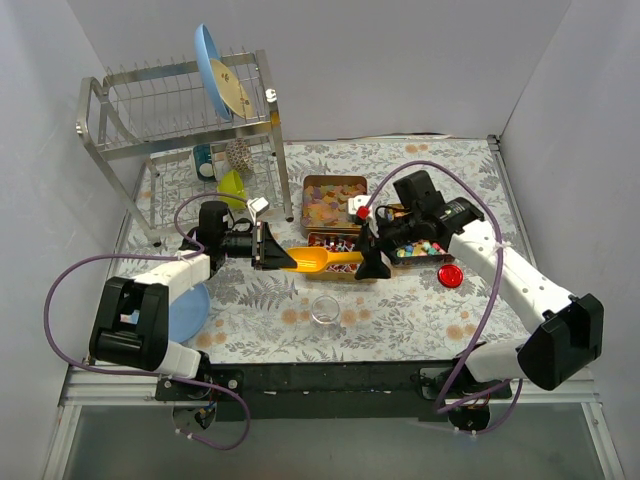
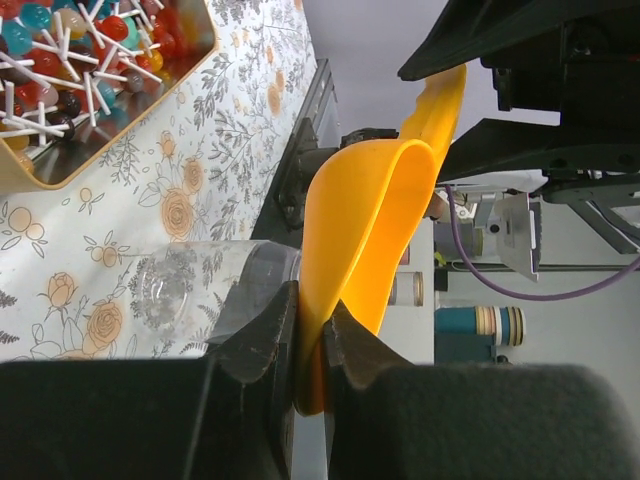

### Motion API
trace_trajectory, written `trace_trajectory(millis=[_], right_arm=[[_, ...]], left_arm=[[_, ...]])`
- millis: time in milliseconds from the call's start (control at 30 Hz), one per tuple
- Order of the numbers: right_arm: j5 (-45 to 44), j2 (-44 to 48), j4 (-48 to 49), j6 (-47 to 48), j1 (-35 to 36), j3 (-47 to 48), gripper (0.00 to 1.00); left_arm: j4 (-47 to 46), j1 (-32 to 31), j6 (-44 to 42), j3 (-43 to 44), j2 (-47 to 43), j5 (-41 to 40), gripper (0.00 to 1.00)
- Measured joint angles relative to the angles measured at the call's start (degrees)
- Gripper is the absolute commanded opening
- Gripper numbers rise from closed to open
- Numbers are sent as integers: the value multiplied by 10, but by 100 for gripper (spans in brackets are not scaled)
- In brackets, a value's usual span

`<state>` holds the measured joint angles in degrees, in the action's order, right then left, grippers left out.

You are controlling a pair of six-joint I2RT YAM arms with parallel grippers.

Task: Pack the candies
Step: Pick up the spatula from the center of the board.

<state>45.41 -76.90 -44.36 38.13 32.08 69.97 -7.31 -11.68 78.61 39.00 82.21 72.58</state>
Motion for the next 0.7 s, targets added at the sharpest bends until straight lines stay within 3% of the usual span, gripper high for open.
trace_trajectory(millis=[300,700], right_arm=[[-92,-34,58,17,82,5,65],[-141,-61,87,12,88,7,47]], left_arm=[[23,0,-11,0,-1,-30,0],[15,5,-5,0,-2,-33,0]])
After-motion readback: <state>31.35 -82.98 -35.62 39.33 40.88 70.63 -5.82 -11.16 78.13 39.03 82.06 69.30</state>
